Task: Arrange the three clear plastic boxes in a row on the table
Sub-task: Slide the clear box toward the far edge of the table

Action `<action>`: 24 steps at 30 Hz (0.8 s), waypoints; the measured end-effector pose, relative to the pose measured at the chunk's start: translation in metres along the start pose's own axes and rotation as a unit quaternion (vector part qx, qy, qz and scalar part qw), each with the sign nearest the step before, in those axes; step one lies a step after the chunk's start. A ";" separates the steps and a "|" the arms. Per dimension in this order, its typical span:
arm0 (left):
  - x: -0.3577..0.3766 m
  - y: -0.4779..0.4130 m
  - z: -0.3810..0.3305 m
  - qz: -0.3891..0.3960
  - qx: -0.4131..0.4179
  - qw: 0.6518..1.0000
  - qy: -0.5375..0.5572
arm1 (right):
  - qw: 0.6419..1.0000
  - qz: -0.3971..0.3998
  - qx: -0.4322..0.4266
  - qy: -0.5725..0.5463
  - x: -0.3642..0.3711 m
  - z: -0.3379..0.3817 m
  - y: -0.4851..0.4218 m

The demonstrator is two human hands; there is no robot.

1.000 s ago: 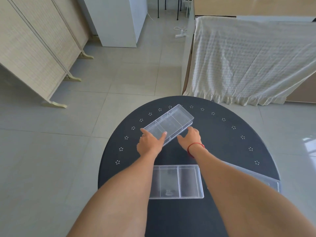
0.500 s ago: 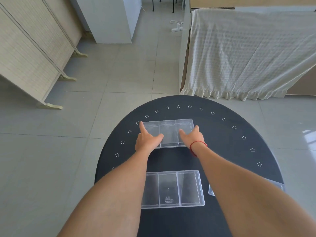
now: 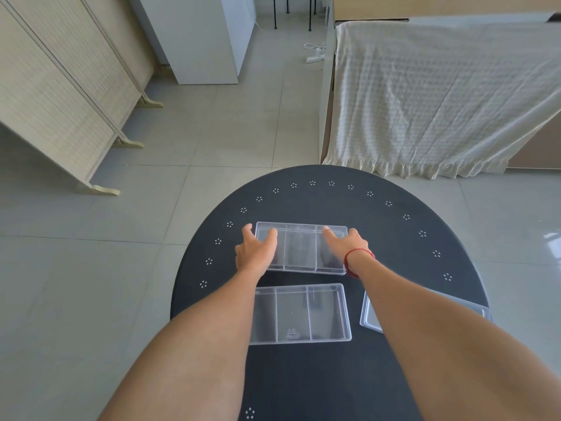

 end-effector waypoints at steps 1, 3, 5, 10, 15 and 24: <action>-0.001 0.002 -0.001 -0.002 0.011 1.000 0.003 | 1.000 -0.002 -0.005 -0.015 -0.002 0.001 0.003; -0.002 0.006 -0.006 -0.008 0.036 0.999 0.000 | 0.999 -0.011 -0.015 -0.049 -0.006 0.003 0.009; -0.004 0.011 -0.010 -0.009 0.053 0.999 0.002 | 0.996 -0.019 -0.027 -0.082 -0.010 0.006 0.015; -0.010 0.019 -0.014 -0.028 0.092 0.995 0.026 | 0.992 -0.042 -0.049 -0.112 -0.019 0.010 0.027; -0.010 0.028 -0.012 -0.033 0.119 0.992 0.026 | 0.987 -0.044 -0.057 -0.144 -0.019 0.005 0.033; -0.003 0.035 -0.001 -0.047 0.122 0.989 -0.073 | 0.997 -0.022 -0.067 -0.027 -0.009 -0.002 0.041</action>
Point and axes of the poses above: each hand's wrist, its own y-axis away from the middle knuckle, its own x-axis out of the palm, z = x × y, the point moved 4 cm from there along -y, towards the middle knuckle, and after that the axes turned 3 degrees about -x, right-handed, at the moved point
